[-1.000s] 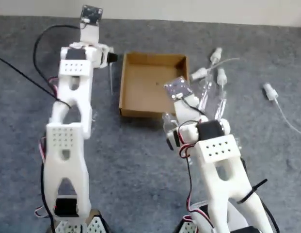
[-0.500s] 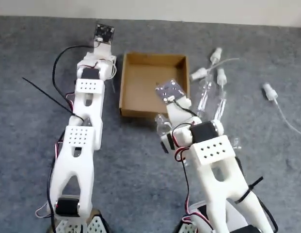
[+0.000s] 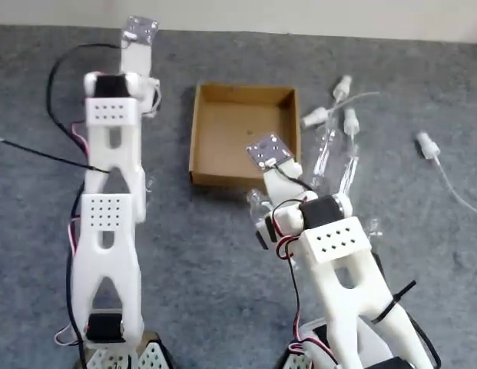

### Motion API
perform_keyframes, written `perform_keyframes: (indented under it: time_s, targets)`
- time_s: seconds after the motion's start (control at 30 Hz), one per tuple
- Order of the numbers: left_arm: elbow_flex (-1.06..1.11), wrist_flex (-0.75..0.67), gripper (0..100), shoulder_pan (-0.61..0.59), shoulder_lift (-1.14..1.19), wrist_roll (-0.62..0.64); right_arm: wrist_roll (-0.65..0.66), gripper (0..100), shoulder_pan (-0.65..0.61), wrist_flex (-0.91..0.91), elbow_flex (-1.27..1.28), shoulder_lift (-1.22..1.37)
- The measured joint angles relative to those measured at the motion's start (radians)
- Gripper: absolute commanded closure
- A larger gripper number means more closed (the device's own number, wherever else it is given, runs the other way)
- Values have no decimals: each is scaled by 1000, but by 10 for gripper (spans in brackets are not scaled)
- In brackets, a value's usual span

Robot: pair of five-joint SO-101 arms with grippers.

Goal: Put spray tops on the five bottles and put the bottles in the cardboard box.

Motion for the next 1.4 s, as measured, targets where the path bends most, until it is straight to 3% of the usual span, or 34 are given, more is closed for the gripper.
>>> perform_keyframes:
  time_s: [0.13, 0.3, 0.47, 0.63, 0.73, 0.9, 1.03, 1.13, 1.4]
  targets:
    - [9, 170, 997, -38, -101, -86, 0, 995, 0, 0, 0, 0]
    - [203, 192, 997, -170, -229, -118, 0, 995, 0, 0, 0, 0]
    - [617, 192, 997, -287, -466, -293, 0, 995, 0, 0, 0, 0]
    - [1171, 178, 997, -393, -799, -537, 0, 995, 0, 0, 0, 0]
    - [1513, 58, 993, -448, -1005, -609, 0, 995, 0, 0, 0, 0]
    - [2038, -264, 992, -519, -1315, -623, 0, 995, 0, 0, 0, 0]
    - [2341, -434, 899, -517, -1441, -624, 0, 995, -31, 14, 0, 0]
    - [2450, -503, 828, -522, -1475, -624, 0, 995, -86, 57, 0, 0]
    - [2409, -522, 853, -605, -1499, -624, 0, 995, -176, 115, 0, 0]
